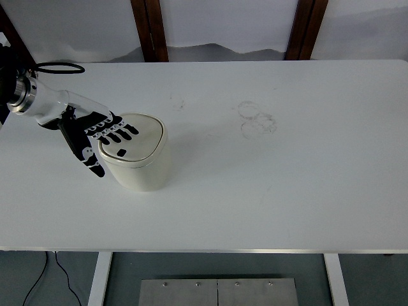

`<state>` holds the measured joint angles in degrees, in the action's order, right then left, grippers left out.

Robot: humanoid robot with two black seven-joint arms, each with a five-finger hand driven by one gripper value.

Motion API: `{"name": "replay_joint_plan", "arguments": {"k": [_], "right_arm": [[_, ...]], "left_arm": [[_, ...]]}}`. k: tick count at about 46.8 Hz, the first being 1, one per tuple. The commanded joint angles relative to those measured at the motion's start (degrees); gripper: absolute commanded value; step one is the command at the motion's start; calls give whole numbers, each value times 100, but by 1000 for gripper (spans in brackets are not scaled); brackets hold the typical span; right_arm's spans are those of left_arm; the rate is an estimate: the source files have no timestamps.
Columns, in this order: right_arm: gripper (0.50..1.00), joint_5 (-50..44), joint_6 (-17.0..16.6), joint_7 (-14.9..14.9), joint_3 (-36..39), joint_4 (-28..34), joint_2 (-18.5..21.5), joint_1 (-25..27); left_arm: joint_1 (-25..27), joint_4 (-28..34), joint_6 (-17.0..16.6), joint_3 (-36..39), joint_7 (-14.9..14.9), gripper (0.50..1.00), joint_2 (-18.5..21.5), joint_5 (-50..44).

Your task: Open trash bin

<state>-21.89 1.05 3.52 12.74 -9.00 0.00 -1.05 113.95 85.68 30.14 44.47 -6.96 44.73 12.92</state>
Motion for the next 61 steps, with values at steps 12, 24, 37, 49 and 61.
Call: {"name": "replay_joint_plan", "arguments": {"k": [12, 24, 37, 49, 61], "right_arm": [[995, 0, 0, 0, 0, 3, 0, 0], [995, 0, 0, 0, 0, 3, 0, 0], [995, 0, 0, 0, 9, 3, 0, 0], [995, 0, 0, 0, 9, 4, 0, 0], [995, 0, 0, 0, 9, 12, 0, 0]], "left_arm": [[-57, -25, -52, 0, 2, 1000, -87, -9], [-136, -78, -122, -17, 2, 1000, -210, -9], [-180, -122, -122, -35, 2, 1000, -289, -9], [-189, -122, -122, -35, 2, 1000, -289, -9], [-294, -122, -122, -26, 2, 1000, -280, -9]]}}
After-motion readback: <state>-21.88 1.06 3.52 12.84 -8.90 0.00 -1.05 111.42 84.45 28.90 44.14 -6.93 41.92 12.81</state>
